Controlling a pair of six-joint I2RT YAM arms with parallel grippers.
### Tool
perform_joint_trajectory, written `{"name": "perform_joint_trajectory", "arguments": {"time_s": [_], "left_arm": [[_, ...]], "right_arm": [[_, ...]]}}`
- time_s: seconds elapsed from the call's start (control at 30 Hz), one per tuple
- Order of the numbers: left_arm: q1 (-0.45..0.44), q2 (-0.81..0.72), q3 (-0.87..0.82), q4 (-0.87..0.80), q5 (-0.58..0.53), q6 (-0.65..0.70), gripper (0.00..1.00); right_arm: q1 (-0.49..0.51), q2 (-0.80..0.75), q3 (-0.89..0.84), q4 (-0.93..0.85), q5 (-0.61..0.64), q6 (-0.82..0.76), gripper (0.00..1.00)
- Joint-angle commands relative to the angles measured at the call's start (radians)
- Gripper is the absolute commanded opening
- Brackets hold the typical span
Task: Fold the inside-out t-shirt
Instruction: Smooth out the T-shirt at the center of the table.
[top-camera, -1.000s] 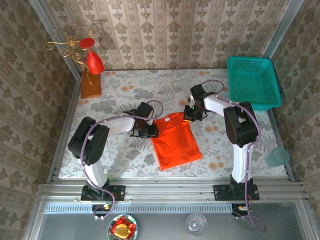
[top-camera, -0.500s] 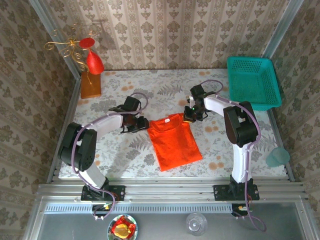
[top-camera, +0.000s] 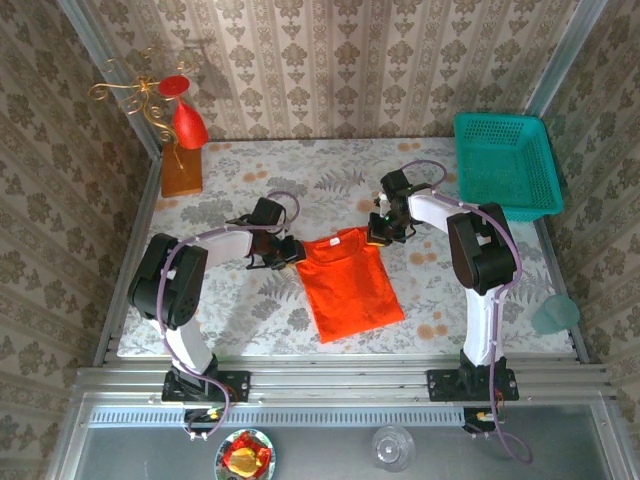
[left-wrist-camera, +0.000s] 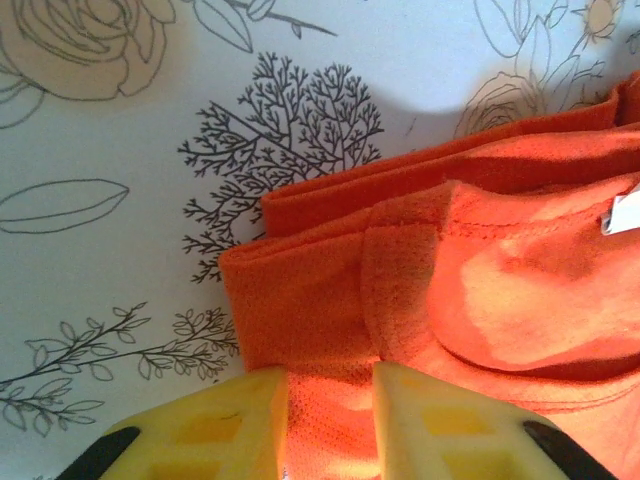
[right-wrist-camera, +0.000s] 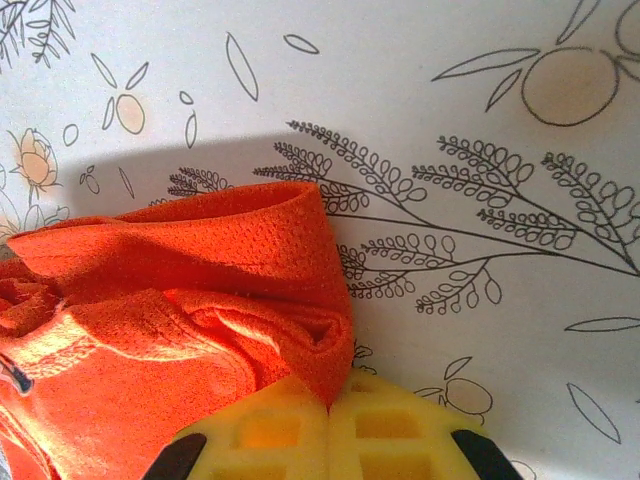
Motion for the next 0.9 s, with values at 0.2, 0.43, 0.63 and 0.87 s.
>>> {"name": "perform_joint_trajectory", "arguments": {"time_s": [0.2, 0.43, 0.63, 0.87], "left_arm": [[0.003, -0.004, 0.022, -0.066, -0.072, -0.006, 0.34], [-0.009, -0.003, 0.029, -0.003, -0.026, -0.023, 0.13], [-0.039, -0.065, 0.052, 0.072, 0.011, -0.015, 0.03], [-0.042, -0.022, 0.061, 0.126, 0.054, -0.028, 0.03]], "right_arm": [[0.003, -0.031, -0.034, -0.057, 0.005, 0.005, 0.06], [0.004, -0.033, -0.035, -0.057, 0.006, 0.008, 0.06], [0.004, -0.031, -0.034, -0.06, 0.007, 0.007, 0.06], [0.003, -0.034, -0.04, -0.066, 0.009, 0.007, 0.06]]}}
